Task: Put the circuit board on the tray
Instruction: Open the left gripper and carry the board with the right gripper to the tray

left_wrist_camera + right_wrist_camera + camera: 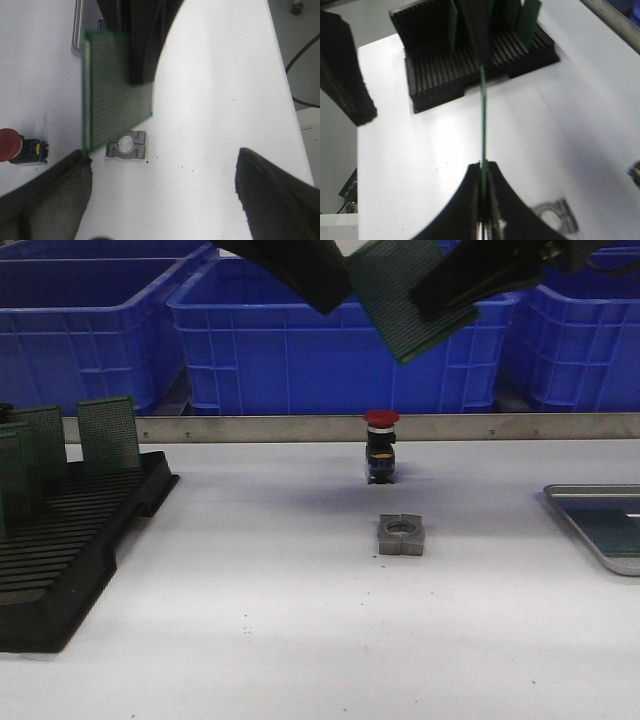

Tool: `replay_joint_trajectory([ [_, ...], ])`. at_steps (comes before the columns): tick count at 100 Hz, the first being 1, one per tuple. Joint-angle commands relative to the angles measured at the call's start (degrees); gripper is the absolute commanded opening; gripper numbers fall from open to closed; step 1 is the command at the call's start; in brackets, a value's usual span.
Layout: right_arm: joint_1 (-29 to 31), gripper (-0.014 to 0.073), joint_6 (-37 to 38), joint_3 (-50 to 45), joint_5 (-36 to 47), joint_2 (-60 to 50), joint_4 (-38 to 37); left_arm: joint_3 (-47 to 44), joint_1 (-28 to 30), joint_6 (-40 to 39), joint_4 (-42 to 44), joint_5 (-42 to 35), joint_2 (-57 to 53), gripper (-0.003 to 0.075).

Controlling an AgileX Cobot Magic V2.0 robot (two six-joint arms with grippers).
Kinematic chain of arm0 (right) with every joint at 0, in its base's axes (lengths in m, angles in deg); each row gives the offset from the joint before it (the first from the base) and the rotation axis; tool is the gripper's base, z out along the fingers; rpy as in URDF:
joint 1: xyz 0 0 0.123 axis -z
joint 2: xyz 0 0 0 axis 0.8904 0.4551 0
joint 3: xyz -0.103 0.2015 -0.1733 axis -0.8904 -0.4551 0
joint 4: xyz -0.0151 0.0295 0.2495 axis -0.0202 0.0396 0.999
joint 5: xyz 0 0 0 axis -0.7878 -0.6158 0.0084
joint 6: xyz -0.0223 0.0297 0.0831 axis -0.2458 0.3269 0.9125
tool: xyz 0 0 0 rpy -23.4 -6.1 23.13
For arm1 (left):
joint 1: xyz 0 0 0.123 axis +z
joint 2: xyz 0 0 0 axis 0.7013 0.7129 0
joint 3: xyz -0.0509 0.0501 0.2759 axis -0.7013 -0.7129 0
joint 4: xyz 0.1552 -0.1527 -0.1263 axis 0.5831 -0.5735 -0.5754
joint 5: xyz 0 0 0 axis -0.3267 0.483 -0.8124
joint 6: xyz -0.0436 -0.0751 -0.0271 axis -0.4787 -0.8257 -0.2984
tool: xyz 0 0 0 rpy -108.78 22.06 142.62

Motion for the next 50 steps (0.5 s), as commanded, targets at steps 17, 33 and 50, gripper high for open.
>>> replay_joint_trajectory([
  [17,12.19,-0.0066,13.72,1.62,-2.48,-3.48,-4.91,1.39,-0.33,-0.08,-3.73,1.67,-2.91,0.0554],
  [33,20.41,-0.0066,25.66,1.62,-2.19,-0.24,-5.92,1.39,-0.33,-0.08,-3.73,1.67,-2.91,0.0554],
  [50,25.45,-0.0066,34.72,1.62,-1.86,6.19,-5.92,1.39,-0.33,-0.08,-3.73,1.67,-2.91,0.0554],
])
